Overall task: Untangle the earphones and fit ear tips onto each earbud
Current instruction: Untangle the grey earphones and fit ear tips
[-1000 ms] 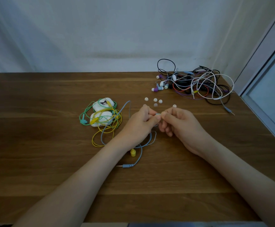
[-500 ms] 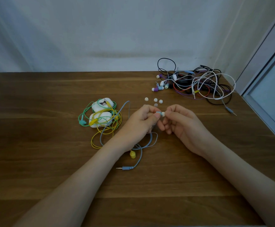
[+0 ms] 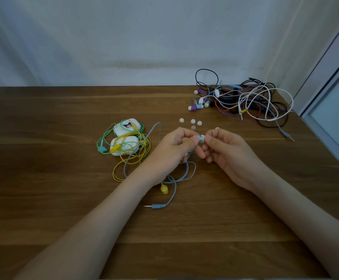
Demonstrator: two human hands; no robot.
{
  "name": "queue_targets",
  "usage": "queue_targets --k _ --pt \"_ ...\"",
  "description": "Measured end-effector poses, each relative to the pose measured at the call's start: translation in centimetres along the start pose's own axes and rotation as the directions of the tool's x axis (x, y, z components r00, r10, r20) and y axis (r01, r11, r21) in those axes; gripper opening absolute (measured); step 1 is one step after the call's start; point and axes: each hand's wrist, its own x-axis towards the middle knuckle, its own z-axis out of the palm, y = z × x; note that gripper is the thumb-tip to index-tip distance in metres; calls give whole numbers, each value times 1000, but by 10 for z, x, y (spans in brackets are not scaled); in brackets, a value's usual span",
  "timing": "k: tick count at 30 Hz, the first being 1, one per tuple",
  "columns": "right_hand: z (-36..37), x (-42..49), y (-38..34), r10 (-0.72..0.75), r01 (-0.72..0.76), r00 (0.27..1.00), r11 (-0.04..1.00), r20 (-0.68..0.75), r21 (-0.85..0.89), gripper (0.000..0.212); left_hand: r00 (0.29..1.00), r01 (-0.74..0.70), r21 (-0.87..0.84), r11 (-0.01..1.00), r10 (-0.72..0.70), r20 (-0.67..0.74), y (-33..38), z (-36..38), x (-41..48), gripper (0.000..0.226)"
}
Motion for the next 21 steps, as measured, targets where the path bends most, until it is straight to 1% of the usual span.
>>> queue_targets --k 7,15,21 --pt "1 -1 -2 14 -13 1000 997 11 -74 16 1000 3 15 1000 -3 17 0 -1 -1 13" --pt "1 -2 -2 18 -15 999 996 34 -85 19 1000 17 54 998 -16 -12 0 1 -1 9" --pt "2 -3 -2 2 2 999 995 45 -101 21 1000 8 82 997 -8 0 1 1 -2 8"
